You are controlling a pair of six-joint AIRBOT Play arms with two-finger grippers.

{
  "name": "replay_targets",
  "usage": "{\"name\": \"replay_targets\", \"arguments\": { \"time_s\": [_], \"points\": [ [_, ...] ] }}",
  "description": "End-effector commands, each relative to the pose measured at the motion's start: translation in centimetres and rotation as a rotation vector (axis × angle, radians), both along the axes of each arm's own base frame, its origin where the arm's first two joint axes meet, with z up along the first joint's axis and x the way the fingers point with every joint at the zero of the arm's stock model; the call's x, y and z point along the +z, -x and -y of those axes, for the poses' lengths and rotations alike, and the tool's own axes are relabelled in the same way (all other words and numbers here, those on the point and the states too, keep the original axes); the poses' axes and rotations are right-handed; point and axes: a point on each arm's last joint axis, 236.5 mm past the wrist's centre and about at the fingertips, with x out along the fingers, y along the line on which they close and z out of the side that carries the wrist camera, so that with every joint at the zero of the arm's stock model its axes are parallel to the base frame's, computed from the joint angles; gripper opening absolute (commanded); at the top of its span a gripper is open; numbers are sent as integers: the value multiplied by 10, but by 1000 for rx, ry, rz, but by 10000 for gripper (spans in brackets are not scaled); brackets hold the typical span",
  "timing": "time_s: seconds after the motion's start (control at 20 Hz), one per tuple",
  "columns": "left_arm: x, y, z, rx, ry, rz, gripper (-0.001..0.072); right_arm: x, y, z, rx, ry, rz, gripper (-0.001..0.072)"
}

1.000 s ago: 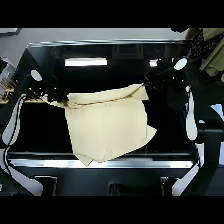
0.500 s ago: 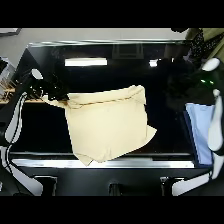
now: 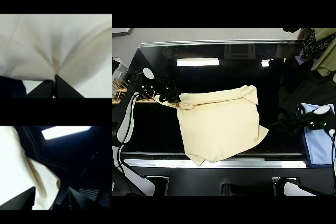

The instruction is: Fold the clothes and pants, and hang the long-sleeved shirts on hangers.

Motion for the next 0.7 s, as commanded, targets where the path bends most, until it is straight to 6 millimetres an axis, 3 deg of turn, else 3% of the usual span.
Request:
{"name": "replay_targets", "arguments": {
  "time_s": [0.0, 0.3, 0.5, 0.6, 0.65],
  "points": [
    [0, 4, 0, -6, 1, -17, 15, -20, 12, -13, -50, -34, 28, 478],
    [0, 5, 0, -7, 1, -19, 15, -20, 0, -18, -67, -54, 85, 477],
    [0, 6, 0, -9, 1, -23, 15, -32, -1, -51, 26, 3, 85, 448],
    [0, 6, 0, -10, 1, -25, 15, -33, -1, -59, 34, 9, 84, 84],
    [0, 6, 0, -10, 1, -25, 15, -29, -4, -60, 26, 0, 96, 27]
  ]
}}
